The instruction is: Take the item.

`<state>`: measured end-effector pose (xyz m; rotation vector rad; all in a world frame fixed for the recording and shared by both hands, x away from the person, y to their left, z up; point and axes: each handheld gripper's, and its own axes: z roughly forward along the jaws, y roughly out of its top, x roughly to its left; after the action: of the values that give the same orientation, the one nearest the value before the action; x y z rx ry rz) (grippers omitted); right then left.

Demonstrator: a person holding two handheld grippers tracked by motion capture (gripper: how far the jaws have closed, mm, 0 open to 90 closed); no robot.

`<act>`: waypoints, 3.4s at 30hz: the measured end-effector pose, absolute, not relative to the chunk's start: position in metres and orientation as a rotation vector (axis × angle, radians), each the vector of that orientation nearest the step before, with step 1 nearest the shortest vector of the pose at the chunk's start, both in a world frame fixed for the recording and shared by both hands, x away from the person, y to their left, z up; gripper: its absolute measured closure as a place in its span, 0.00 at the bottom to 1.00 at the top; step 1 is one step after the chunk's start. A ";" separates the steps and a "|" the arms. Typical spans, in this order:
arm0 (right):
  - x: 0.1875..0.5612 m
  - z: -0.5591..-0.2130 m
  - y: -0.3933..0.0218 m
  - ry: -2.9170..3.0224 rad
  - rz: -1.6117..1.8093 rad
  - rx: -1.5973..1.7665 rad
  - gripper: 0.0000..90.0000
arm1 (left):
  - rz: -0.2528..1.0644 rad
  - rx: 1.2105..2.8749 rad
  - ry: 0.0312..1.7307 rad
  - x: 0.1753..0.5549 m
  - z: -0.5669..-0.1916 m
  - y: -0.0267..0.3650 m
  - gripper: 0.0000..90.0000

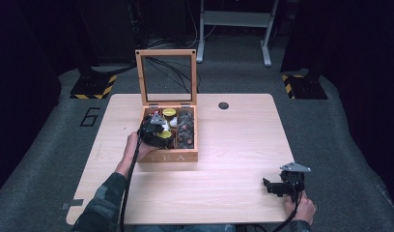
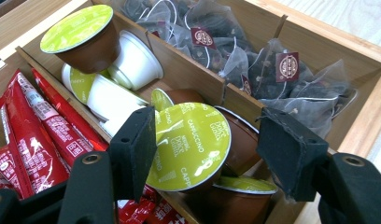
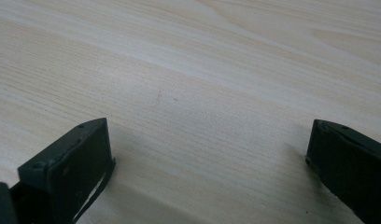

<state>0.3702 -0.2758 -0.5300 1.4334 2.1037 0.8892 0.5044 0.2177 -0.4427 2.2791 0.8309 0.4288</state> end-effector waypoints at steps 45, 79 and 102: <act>0.370 -0.530 -0.276 2.104 0.888 1.434 0.00 | 0.439 2.252 0.849 0.504 -0.448 0.216 0.61; 0.370 -0.530 -0.276 2.103 0.888 1.433 0.00 | 0.476 2.157 0.697 0.474 -0.402 0.208 0.61; 0.370 -0.530 -0.276 2.104 0.888 1.433 0.00 | 0.466 2.126 0.588 0.457 -0.387 0.179 0.61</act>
<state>0.3701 -0.2757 -0.5300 1.4333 2.1036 0.8875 0.4568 0.1791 -0.3873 2.1259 0.5879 0.4658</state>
